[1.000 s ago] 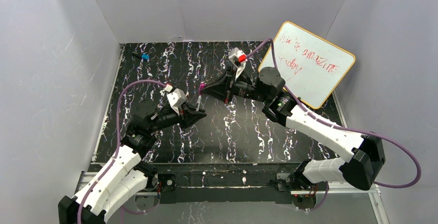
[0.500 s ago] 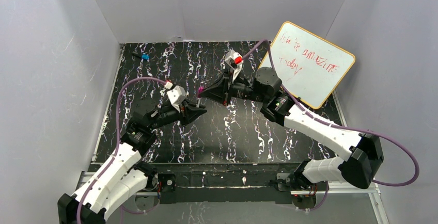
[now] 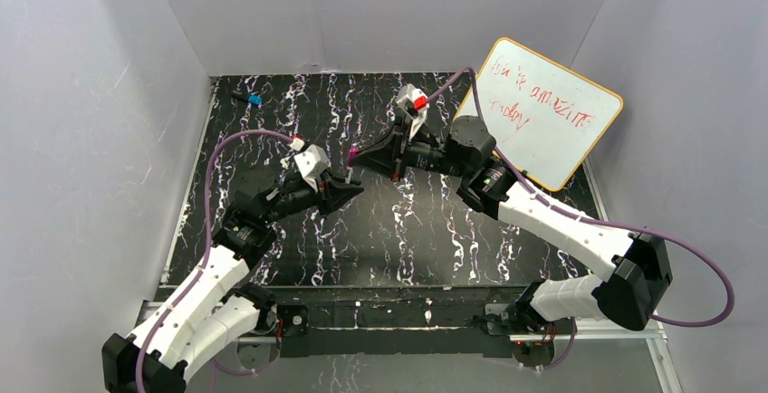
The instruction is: Insert the pens into the pen caps
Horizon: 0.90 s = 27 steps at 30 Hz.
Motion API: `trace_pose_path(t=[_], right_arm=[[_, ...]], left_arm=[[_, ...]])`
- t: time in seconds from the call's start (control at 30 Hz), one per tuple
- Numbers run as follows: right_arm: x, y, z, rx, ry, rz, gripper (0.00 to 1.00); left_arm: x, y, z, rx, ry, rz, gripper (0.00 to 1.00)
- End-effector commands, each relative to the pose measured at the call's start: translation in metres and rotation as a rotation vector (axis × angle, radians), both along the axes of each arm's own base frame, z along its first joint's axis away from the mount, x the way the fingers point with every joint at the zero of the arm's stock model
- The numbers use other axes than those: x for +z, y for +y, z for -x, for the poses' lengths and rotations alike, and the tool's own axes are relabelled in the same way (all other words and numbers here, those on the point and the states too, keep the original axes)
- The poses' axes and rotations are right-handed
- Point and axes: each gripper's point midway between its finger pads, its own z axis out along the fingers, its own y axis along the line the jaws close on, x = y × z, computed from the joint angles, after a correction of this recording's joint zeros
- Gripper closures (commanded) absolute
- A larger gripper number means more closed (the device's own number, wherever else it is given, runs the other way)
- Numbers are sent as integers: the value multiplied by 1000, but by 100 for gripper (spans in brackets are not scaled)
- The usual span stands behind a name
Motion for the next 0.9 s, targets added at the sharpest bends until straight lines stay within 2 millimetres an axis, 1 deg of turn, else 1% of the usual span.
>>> trace_pose_path(t=[0.0, 0.03, 0.07, 0.13, 0.27, 0.33, 0.4, 0.47, 0.57, 0.67, 0.73, 0.87], right_arm=[[-15, 5, 12, 62, 55, 52, 99], [-13, 5, 12, 61, 53, 51, 99], [-11, 5, 12, 62, 49, 49, 93], [-6, 5, 12, 57, 37, 42, 77], [4, 1, 9, 32, 4, 29, 52], [10, -2, 7, 12, -15, 21, 37], [18, -6, 8, -4, -38, 5, 27], [27, -12, 9, -18, -62, -17, 21], [32, -16, 11, -22, -73, -40, 16], [34, -14, 16, 10, -65, -57, 13], [36, -10, 23, 64, -62, -59, 12], [34, -3, 26, 114, -49, -54, 11]], left_arm=[[57, -2, -6, 10, -170, 85, 100], [56, -3, -5, 2, -165, 84, 100], [53, -4, -5, -7, -153, 77, 100], [45, -6, -3, -27, -127, 60, 100], [30, -8, 4, -63, -78, 53, 100], [22, -8, 8, -68, -59, 58, 100], [11, -6, 10, -63, -42, 51, 100], [3, -4, 13, -61, -25, 43, 100], [-6, -4, 19, -81, -3, 42, 100], [-7, -8, 28, -127, 20, 70, 100], [-7, -10, 33, -156, 33, 89, 100], [-5, -12, 39, -190, 43, 103, 100]])
